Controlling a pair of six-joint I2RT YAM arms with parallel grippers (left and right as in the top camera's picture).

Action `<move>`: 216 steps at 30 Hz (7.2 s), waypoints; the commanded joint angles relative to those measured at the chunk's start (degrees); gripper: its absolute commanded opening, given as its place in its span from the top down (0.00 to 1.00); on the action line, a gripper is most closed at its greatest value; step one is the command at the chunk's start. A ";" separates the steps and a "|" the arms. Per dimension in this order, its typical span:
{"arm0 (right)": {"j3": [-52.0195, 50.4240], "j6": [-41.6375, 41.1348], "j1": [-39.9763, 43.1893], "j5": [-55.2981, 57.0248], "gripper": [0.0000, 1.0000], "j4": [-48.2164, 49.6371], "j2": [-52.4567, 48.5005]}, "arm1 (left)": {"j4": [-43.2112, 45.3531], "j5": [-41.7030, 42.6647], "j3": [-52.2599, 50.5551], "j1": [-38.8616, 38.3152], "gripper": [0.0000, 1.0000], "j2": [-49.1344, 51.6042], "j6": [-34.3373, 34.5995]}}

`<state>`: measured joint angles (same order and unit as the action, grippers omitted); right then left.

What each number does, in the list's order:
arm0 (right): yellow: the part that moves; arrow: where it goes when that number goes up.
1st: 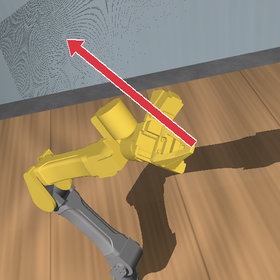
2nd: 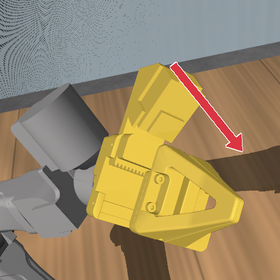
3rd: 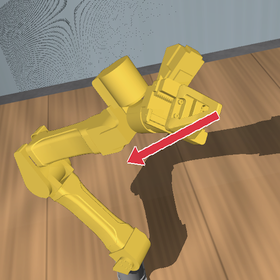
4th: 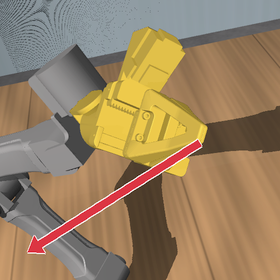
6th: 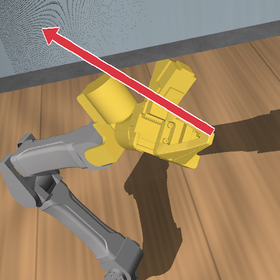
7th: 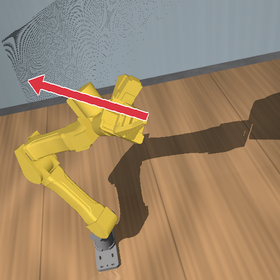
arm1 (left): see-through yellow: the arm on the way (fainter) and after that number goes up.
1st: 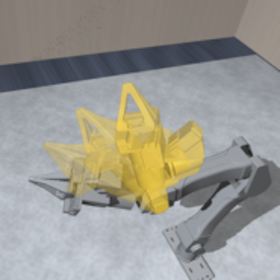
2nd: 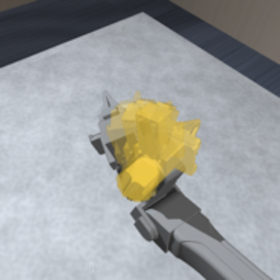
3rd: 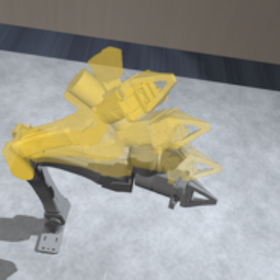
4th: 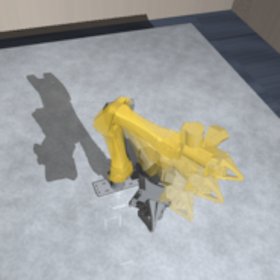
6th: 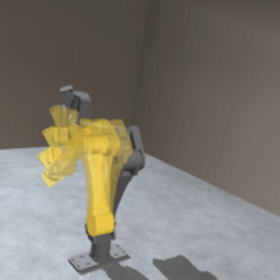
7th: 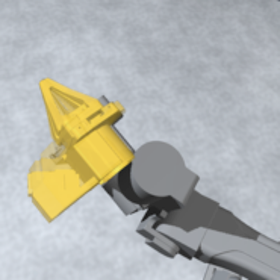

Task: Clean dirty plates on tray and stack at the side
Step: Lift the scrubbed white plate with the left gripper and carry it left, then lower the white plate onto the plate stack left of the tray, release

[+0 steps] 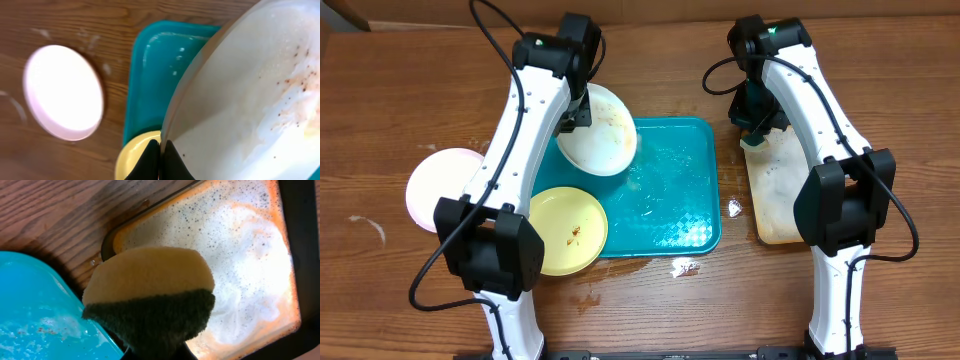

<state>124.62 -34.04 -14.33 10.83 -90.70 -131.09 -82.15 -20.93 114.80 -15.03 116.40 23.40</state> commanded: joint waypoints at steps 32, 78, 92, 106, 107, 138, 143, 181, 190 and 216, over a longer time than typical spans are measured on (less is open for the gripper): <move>1.44 7.02 -1.46 -9.88 0.96 1.51 1.44 | -8.72 -28.87 3.48 -10.99 0.96 0.59 6.67; 1.44 9.49 -1.46 -12.70 0.96 3.06 1.44 | -8.94 -47.23 3.48 -13.42 0.96 0.59 6.84; 1.44 9.90 -1.46 -12.94 0.96 3.15 1.44 | -11.41 -45.44 3.34 -15.28 0.96 2.19 12.00; 1.44 10.10 -1.46 -13.51 0.96 3.02 1.44 | -14.71 -41.40 2.67 -14.10 0.96 2.99 15.98; 1.44 10.10 -1.46 -13.51 0.96 2.99 1.44 | -14.69 -41.94 2.67 -14.27 0.96 2.93 16.24; 1.44 10.08 -1.42 -13.94 0.96 2.16 1.44 | -13.84 -17.66 2.71 -6.03 0.96 2.69 17.51; 1.44 10.10 -1.42 -13.94 0.96 1.64 1.44 | -10.69 -4.85 2.71 0.13 0.96 1.79 14.56; 1.44 10.10 -1.31 -14.14 0.96 -1.18 1.44 | 22.62 39.69 -50.29 49.55 0.95 -28.83 -8.52; 1.44 10.32 -1.31 -14.14 0.96 -1.86 1.44 | 28.74 44.72 -53.35 57.79 0.96 -28.94 -8.13; 1.44 12.00 -1.31 -13.90 0.96 -3.52 1.44 | 41.29 34.95 -54.10 65.64 0.96 -17.29 -2.60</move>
<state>124.62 -22.44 -15.73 -2.79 -94.26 -131.09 -41.60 13.87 61.08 50.65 96.97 19.59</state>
